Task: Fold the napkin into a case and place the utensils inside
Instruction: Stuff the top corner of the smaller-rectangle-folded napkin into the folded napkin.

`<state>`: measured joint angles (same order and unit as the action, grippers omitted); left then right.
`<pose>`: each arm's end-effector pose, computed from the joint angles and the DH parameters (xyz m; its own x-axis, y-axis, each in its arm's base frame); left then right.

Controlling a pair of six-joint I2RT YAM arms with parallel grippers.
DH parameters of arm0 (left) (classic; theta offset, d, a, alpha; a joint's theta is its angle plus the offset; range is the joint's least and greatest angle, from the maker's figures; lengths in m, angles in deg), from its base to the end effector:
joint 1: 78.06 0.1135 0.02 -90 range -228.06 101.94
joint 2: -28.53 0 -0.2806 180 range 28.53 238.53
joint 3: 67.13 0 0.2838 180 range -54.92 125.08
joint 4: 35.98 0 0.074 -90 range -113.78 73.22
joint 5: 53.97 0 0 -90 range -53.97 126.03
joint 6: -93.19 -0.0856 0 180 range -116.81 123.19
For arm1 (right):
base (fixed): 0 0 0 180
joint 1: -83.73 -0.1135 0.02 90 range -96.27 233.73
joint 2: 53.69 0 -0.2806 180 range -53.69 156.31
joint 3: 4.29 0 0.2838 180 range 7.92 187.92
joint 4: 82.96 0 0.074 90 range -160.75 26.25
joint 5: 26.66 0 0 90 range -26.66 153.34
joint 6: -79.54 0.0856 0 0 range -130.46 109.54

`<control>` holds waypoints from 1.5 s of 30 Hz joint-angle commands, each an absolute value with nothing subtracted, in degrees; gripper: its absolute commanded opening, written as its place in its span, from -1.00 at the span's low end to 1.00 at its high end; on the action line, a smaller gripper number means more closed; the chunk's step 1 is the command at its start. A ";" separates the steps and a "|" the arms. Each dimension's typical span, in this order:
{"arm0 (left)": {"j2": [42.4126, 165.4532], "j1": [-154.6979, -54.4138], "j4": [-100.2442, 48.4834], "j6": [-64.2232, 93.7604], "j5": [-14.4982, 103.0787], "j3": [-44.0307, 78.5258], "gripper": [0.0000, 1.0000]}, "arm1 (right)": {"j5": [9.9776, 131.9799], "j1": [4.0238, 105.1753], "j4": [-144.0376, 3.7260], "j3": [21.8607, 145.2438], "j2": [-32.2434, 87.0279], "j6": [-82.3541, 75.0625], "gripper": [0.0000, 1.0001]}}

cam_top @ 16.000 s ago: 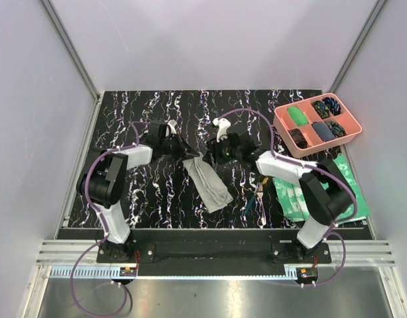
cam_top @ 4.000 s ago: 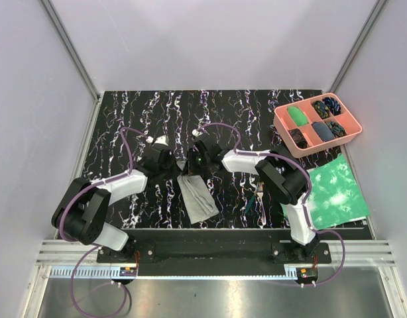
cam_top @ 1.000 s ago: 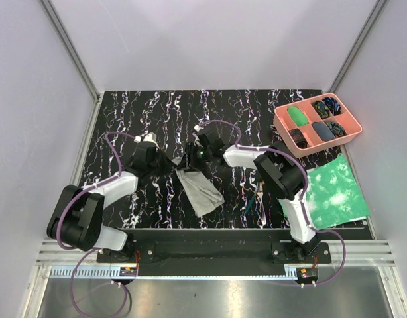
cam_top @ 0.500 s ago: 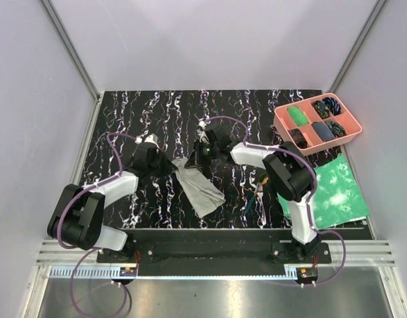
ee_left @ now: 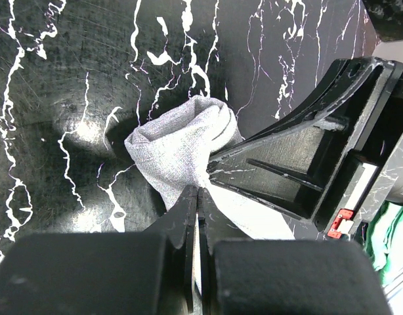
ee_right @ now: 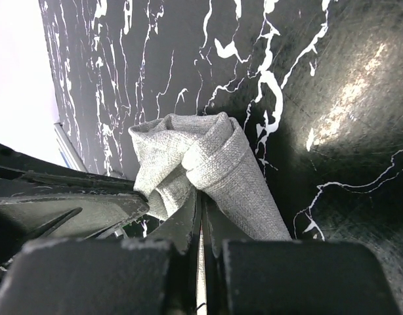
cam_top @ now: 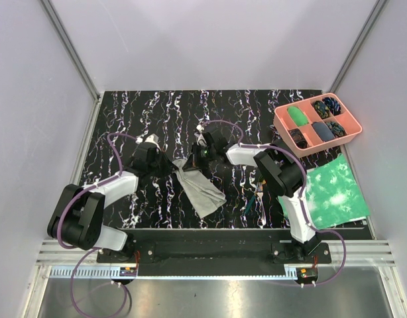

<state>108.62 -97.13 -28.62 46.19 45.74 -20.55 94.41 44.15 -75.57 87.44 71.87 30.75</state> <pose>0.3054 -0.1208 0.1296 -0.7541 -0.4506 -0.4778 -0.0981 0.7966 -0.5964 0.3801 0.3716 0.0867 -0.9387 -0.0439 -0.3418 -0.3010 0.5872 0.7514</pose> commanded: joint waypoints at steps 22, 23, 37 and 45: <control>107.72 -97.39 -31.95 48.19 47.81 -21.17 -1.00 | 96.48 41.71 -82.89 90.44 78.49 34.81 -1.00; 107.89 -97.39 -31.95 48.54 47.72 -21.26 -1.00 | 96.04 41.71 -82.45 90.80 78.76 34.02 -1.00; 117.83 -97.48 -30.10 47.22 44.91 -18.80 -0.88 | 94.45 42.41 -75.42 89.13 67.96 34.19 -1.00; 109.92 -97.30 -25.28 44.06 45.69 -18.01 -0.46 | 93.31 45.23 -67.69 83.26 58.12 28.57 -0.99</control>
<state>114.68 -97.15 -28.31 46.74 46.18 -18.93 92.29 43.85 -71.61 86.05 66.08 32.39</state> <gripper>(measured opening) 0.242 0.008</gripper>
